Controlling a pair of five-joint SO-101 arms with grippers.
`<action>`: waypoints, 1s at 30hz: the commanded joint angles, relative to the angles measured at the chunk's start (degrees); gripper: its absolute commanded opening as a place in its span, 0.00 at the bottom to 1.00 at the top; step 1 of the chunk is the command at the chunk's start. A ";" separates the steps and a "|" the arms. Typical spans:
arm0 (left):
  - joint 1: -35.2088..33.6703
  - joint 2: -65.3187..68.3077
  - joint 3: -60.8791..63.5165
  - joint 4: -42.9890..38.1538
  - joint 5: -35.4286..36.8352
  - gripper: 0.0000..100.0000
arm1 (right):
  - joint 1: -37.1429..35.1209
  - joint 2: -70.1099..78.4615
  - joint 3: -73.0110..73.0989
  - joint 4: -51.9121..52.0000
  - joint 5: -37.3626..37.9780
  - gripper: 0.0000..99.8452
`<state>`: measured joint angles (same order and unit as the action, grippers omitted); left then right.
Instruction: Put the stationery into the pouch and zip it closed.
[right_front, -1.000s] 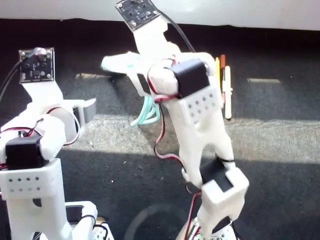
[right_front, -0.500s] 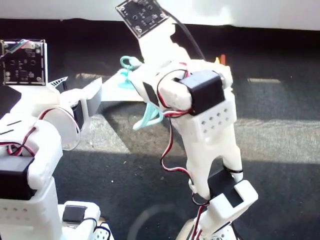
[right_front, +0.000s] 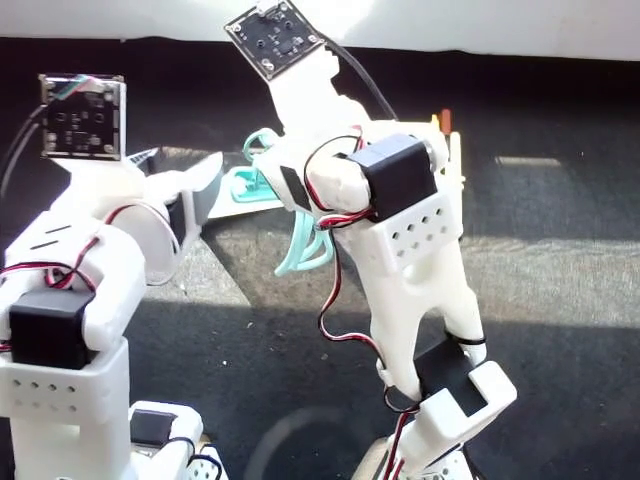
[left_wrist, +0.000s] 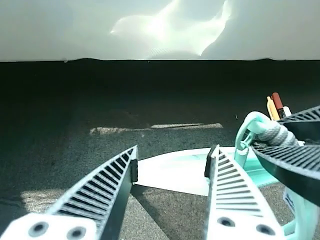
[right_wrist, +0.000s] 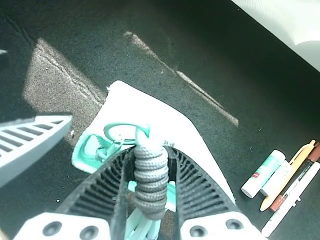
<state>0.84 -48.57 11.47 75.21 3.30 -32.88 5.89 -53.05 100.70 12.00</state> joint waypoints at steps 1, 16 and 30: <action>3.56 -0.40 0.31 -0.44 0.44 0.23 | -0.57 -2.59 -0.13 -0.13 0.62 0.01; 4.18 -0.40 7.25 3.08 0.09 0.23 | -0.57 -2.51 -0.13 -0.13 0.62 0.01; 4.18 -0.48 0.48 3.60 0.35 0.23 | -0.57 -2.68 -0.13 0.04 0.62 0.01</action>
<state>4.44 -48.75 14.29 78.81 3.38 -32.97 5.89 -53.05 100.70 12.00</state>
